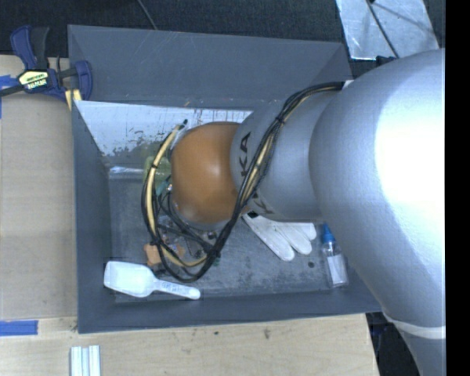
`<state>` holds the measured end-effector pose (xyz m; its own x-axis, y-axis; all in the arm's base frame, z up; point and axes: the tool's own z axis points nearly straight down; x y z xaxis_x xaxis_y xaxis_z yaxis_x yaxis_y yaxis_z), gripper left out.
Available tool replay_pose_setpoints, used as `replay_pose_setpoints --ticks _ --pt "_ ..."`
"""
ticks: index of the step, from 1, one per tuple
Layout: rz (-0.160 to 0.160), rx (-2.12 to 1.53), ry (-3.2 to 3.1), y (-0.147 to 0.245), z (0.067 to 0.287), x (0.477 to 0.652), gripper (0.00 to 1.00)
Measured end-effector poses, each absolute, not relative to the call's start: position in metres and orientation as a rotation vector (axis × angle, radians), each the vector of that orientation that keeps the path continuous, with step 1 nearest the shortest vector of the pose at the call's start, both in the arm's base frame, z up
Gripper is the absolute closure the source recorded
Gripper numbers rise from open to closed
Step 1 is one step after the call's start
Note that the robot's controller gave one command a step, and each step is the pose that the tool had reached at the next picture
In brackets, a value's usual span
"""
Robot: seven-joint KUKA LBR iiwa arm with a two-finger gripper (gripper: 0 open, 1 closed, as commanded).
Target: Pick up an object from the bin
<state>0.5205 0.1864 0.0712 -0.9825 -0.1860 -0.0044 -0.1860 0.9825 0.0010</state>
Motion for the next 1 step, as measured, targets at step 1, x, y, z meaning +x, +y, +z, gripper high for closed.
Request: replay_pose_setpoints --ticks 1 --pt "0.001 -0.342 3.121 0.1638 0.1892 0.5269 1.00"
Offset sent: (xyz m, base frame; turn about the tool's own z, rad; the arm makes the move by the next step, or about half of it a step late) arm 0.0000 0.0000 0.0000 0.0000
